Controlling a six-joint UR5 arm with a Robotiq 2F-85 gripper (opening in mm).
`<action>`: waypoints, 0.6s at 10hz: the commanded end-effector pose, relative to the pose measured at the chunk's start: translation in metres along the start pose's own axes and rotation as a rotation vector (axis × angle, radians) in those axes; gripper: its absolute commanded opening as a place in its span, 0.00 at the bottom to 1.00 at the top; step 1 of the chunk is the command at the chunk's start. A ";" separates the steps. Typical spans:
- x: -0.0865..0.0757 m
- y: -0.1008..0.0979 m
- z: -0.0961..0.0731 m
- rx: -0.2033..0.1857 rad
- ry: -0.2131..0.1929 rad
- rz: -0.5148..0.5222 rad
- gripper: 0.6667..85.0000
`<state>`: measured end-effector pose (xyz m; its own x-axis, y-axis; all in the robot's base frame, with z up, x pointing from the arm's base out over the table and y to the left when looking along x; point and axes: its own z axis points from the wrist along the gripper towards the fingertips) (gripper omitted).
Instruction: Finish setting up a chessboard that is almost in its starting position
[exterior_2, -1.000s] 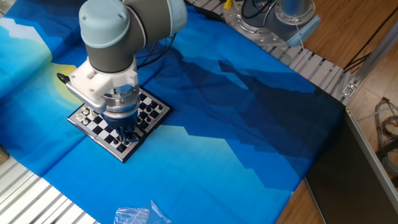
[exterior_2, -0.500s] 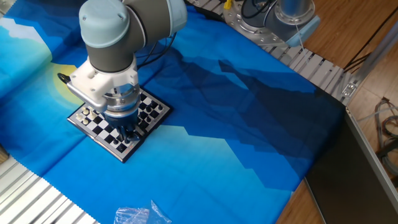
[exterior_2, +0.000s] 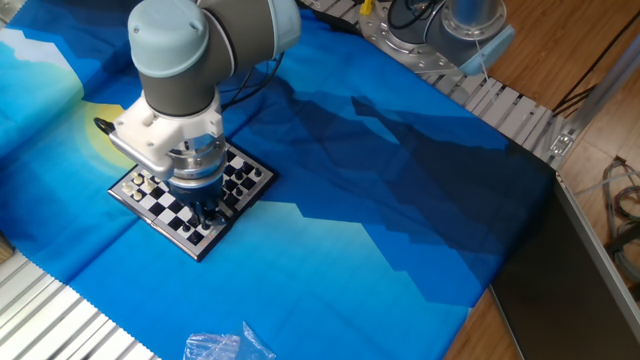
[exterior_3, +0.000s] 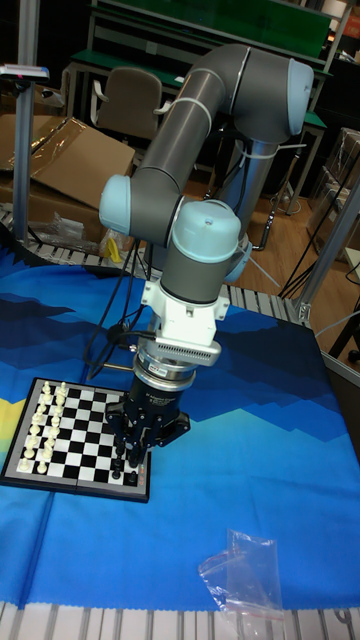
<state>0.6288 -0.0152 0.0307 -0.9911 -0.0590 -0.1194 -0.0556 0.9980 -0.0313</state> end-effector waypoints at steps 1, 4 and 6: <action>0.000 0.002 0.000 -0.013 -0.001 0.010 0.00; 0.000 0.005 0.000 -0.025 0.000 0.007 0.00; 0.001 0.005 0.000 -0.027 0.004 0.002 0.00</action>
<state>0.6274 -0.0119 0.0296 -0.9913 -0.0620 -0.1162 -0.0602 0.9980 -0.0191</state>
